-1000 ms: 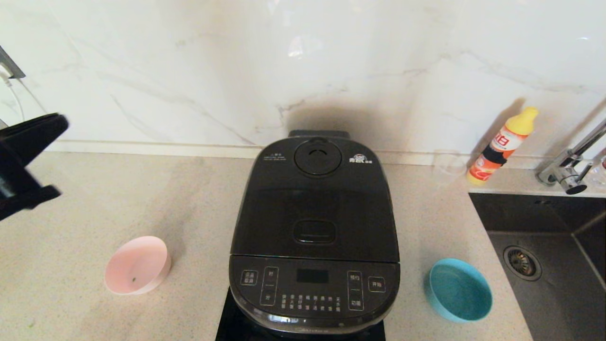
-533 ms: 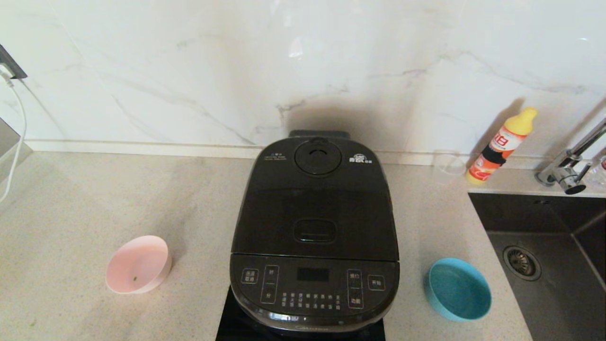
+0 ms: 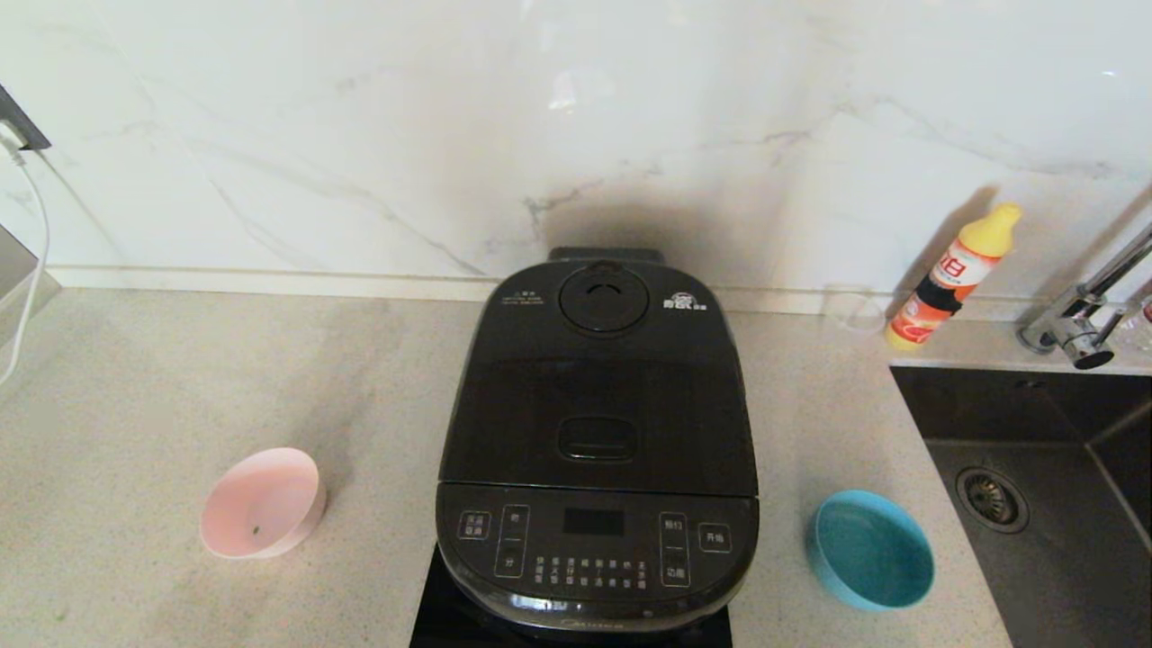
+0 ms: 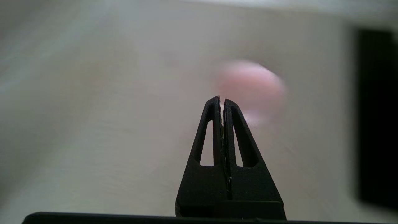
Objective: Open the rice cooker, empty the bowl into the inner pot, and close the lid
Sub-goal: Press the start button
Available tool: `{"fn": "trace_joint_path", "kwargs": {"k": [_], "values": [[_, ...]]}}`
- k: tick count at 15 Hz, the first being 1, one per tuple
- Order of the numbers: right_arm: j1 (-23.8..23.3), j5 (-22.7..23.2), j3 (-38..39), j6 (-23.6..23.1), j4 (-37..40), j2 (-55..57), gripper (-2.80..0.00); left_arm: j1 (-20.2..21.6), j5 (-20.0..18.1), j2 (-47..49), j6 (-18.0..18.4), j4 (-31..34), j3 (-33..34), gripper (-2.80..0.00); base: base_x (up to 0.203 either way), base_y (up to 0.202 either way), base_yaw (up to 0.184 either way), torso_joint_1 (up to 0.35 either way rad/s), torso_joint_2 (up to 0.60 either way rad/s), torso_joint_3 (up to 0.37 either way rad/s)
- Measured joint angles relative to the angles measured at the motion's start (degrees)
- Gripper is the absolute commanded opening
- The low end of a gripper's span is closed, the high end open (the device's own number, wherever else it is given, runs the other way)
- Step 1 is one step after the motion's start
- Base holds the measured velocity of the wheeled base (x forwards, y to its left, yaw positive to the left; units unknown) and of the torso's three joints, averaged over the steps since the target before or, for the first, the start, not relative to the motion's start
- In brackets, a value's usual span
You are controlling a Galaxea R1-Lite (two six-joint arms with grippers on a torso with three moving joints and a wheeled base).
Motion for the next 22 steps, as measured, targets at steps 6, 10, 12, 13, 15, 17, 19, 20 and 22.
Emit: {"fn": "trace_joint_path", "kwargs": {"k": [6, 10, 12, 13, 15, 17, 19, 20, 22], "values": [[0.00, -0.23, 0.07, -1.98, 0.31, 0.00, -2.80, -0.11, -18.60, -7.17, -0.32, 10.43, 0.33, -2.80, 0.000, 0.000, 0.000, 0.000, 0.00, 0.000], [-0.05, 0.67, -3.61, -4.30, 2.15, 0.39, -2.80, -0.11, -17.75, -7.86, -1.37, 10.33, 0.38, -2.80, 0.000, 0.000, 0.000, 0.000, 0.00, 0.000], [-0.07, 3.50, -9.53, -4.27, 4.11, 3.08, -2.80, -0.11, -17.71, -7.87, -1.41, 10.34, 0.38, -2.80, 0.000, 0.000, 0.000, 0.000, 0.00, 0.000], [-0.10, 5.52, -12.76, -4.16, 4.50, 5.83, -2.80, -0.11, -17.71, -7.87, -1.41, 10.32, 0.38, -2.80, 0.000, 0.000, 0.000, 0.000, 0.00, 0.000], [-0.10, 9.88, -19.09, -3.89, 4.93, 13.24, -2.80, -0.11, -17.71, -7.90, -1.41, 10.32, 0.38, -2.80, 0.000, 0.000, 0.000, 0.000, 0.00, 0.000], [-0.07, 14.22, -25.73, -3.01, 5.01, 23.07, -2.80, -0.11, -17.75, -7.88, -1.41, 10.32, 0.38, -2.80, 0.000, 0.000, 0.000, 0.000, 0.00, 0.000], [0.70, 18.31, -33.32, -1.06, 5.05, 34.52, -2.80, -0.11, -17.71, -7.87, -1.42, 10.29, 0.38, -2.80, 0.000, 0.000, 0.000, 0.000, 0.00, 0.000], [1.79, 19.98, -37.53, 0.47, 5.03, 40.66, -2.80, -0.11, -17.73, -7.87, -1.42, 10.32, 0.38, -2.80, 0.000, 0.000, 0.000, 0.000, 0.00, 0.000], [5.20, 21.94, -46.07, 4.73, 5.05, 52.13, -2.80, -0.13, -17.73, -7.87, -1.41, 10.32, 0.38, -2.80, 0.000, 0.000, 0.000, 0.000, 0.00, 0.000]]}}
